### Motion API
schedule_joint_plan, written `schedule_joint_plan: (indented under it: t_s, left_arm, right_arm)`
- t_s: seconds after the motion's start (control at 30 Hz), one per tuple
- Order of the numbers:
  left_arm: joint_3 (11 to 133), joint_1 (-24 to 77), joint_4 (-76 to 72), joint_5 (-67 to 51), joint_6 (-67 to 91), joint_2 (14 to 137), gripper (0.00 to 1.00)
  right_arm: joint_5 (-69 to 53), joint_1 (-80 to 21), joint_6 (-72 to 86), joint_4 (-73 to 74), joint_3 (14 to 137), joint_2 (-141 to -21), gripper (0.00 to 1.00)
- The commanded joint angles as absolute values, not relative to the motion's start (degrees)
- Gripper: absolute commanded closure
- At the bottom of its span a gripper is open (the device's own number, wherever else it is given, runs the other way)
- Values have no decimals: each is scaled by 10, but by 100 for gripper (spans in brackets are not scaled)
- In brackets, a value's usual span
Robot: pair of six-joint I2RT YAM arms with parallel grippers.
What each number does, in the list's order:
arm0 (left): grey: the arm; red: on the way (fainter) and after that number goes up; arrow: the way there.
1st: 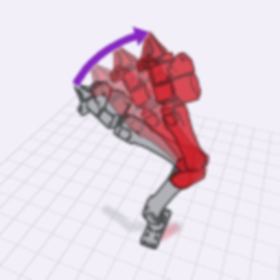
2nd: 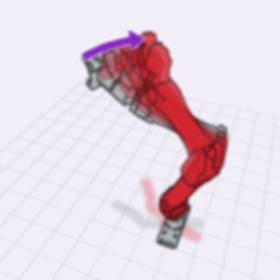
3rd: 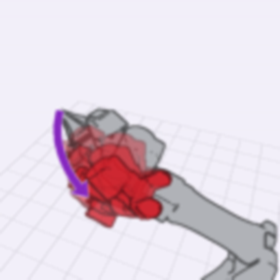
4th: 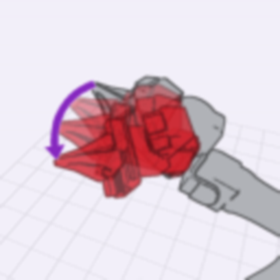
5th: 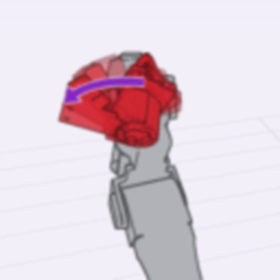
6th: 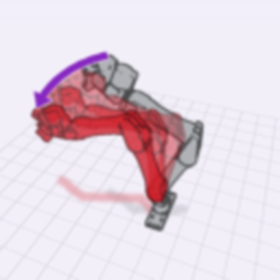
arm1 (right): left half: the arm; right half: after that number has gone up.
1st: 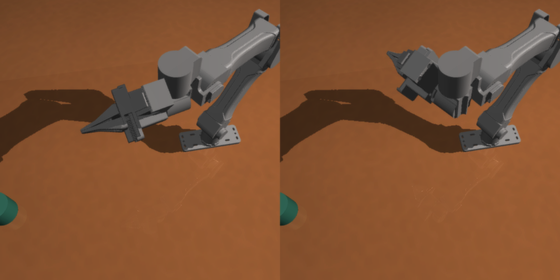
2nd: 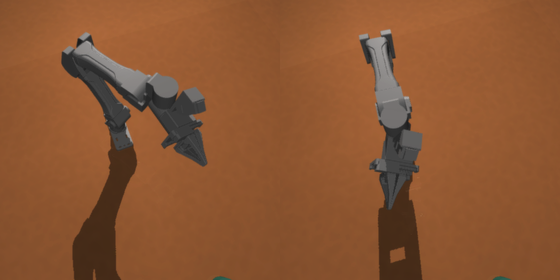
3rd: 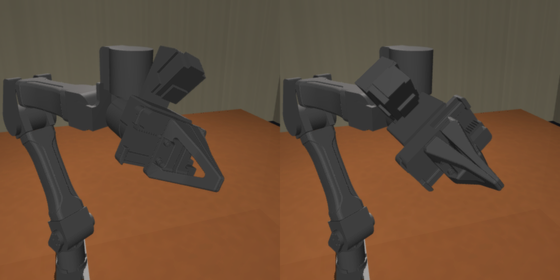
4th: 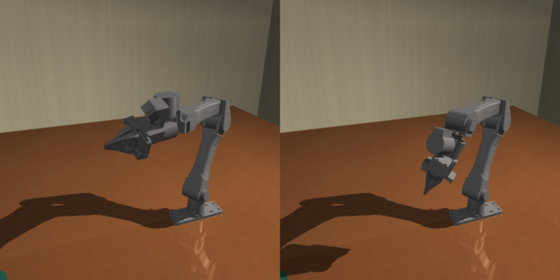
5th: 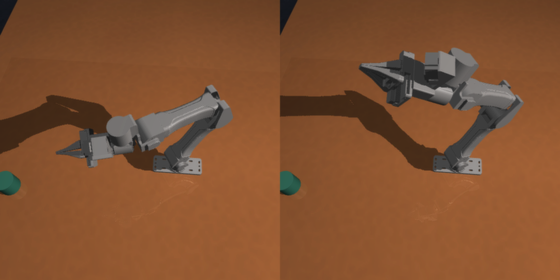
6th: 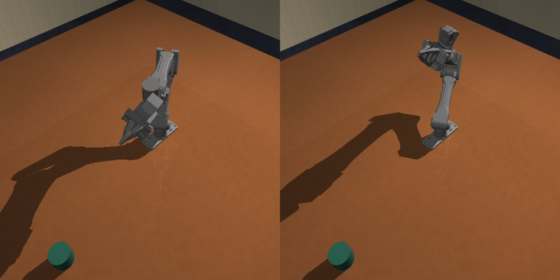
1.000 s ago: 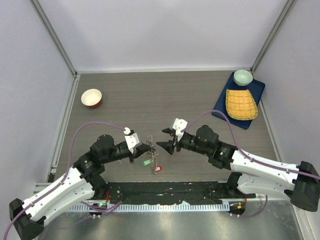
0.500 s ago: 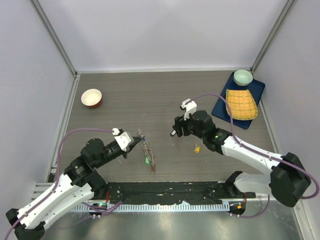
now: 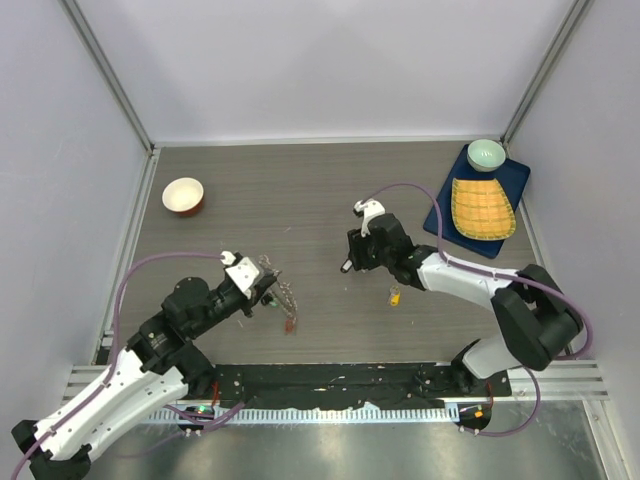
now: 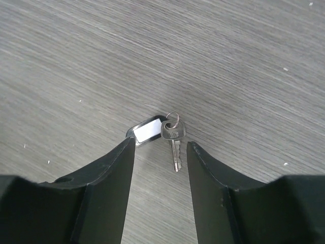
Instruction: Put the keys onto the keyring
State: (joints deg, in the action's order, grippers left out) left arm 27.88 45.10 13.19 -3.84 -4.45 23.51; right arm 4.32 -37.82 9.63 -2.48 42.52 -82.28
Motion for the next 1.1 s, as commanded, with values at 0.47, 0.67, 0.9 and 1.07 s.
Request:
schedule_joint_plan:
  t_s: [0.47,0.67,0.9,1.07]
  left_arm:
    - [312,449,142,-35,-51,256,100]
    - [312,448,144,-34,-54,259,100]
    - [314,449,145,-35,-55,264,100]
    - [314,448,147,-37,-54,263,100]
  right_arm:
    - [-51,-307,265,-146,445,-941,61]
    - [-64,-302,265,-141,451,-956,65]
    - [-75,-301,263,-142,453,-969,71]
    - [-71,-301,257,-141,453,-977,79]
